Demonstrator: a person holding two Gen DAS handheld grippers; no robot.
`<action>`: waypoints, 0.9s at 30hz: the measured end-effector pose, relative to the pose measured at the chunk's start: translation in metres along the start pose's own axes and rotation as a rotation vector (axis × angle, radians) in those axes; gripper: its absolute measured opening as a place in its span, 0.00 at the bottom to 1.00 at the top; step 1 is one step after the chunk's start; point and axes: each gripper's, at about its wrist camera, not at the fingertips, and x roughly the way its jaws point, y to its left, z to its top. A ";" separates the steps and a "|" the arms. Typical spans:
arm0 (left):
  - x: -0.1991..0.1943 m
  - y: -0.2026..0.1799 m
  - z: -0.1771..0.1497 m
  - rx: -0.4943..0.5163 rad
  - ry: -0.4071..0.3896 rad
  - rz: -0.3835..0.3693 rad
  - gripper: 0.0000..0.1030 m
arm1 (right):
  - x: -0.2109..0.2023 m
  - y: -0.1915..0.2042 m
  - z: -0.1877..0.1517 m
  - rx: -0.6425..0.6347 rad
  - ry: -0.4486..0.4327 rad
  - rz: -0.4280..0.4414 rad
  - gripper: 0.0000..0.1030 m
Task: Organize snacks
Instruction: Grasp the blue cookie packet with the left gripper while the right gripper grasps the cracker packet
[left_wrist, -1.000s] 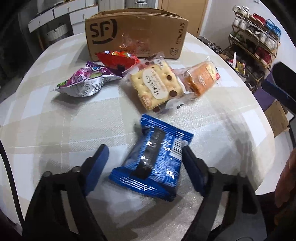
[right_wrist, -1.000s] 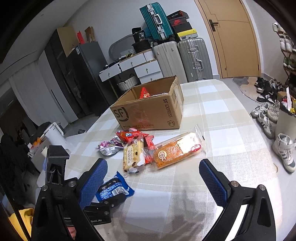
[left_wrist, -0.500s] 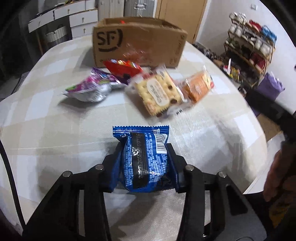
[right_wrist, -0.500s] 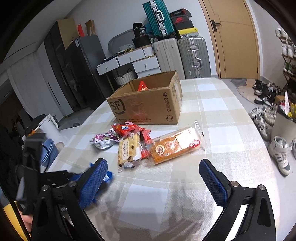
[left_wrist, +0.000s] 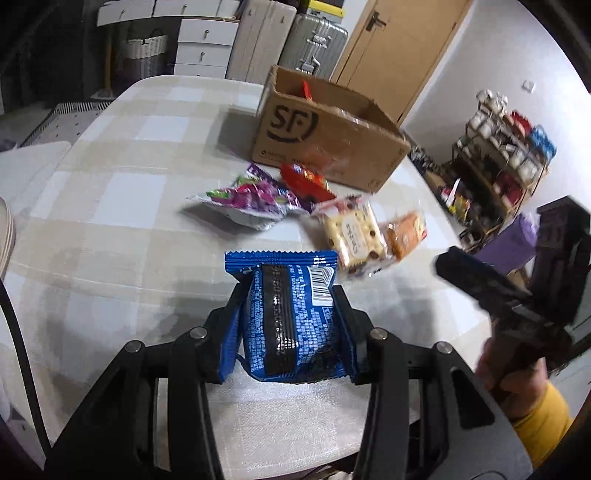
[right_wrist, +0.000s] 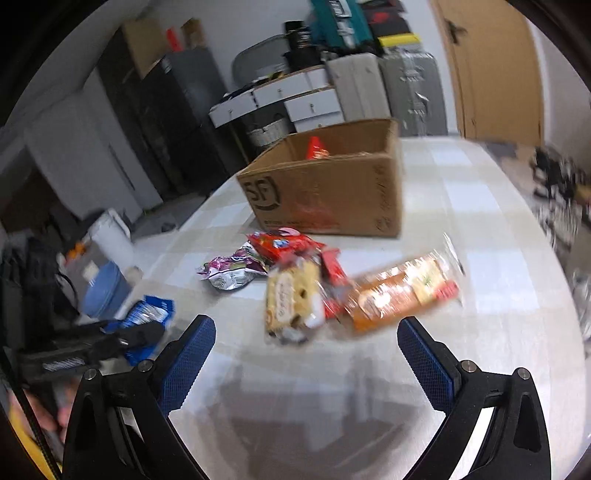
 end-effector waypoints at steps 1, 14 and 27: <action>-0.004 0.002 0.000 -0.007 -0.005 -0.010 0.39 | 0.007 0.006 0.003 -0.023 0.010 -0.013 0.98; -0.046 0.045 0.008 -0.108 -0.050 -0.099 0.40 | 0.098 0.055 0.018 -0.256 0.131 -0.220 0.97; -0.039 0.036 0.005 -0.087 -0.031 -0.093 0.40 | 0.112 0.062 0.004 -0.360 0.165 -0.349 0.56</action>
